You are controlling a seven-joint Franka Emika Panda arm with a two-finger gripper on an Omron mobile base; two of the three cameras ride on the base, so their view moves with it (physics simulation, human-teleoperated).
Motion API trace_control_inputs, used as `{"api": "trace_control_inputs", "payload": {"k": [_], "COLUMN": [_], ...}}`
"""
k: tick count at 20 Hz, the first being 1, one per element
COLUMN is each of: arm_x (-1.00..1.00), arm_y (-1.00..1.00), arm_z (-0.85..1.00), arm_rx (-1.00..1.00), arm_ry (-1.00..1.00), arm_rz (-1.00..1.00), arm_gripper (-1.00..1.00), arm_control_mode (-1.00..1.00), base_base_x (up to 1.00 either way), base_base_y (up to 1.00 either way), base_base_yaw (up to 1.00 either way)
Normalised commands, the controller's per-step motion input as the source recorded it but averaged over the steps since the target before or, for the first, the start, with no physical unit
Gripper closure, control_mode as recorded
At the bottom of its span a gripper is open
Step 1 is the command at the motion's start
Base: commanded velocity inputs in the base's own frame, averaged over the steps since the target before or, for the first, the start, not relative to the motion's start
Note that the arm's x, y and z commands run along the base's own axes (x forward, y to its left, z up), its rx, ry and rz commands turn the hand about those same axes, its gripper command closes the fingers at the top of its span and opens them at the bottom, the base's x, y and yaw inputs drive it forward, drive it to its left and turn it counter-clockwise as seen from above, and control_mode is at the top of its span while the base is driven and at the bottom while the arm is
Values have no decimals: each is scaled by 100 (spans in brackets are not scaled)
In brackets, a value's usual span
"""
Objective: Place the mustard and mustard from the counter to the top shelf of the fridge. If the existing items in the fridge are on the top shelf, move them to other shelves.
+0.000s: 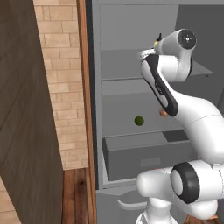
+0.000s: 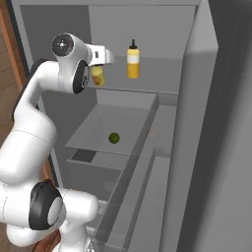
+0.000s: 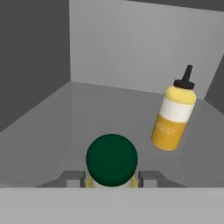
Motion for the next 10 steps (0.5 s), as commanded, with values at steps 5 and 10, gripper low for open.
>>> {"api": "trace_control_inputs", "payload": {"k": [5,10], "arm_x": [45,36], "arm_y": [15,0], "arm_z": [-2,-26], "arm_rx": [0,0], "arm_ry": [0,0], "arm_rz": [0,0], "arm_gripper": [100,100], "arm_control_mode": [-100,-100], "base_base_x": [0,0], "base_base_y": [0,0], "base_base_yaw": [0,0]}}
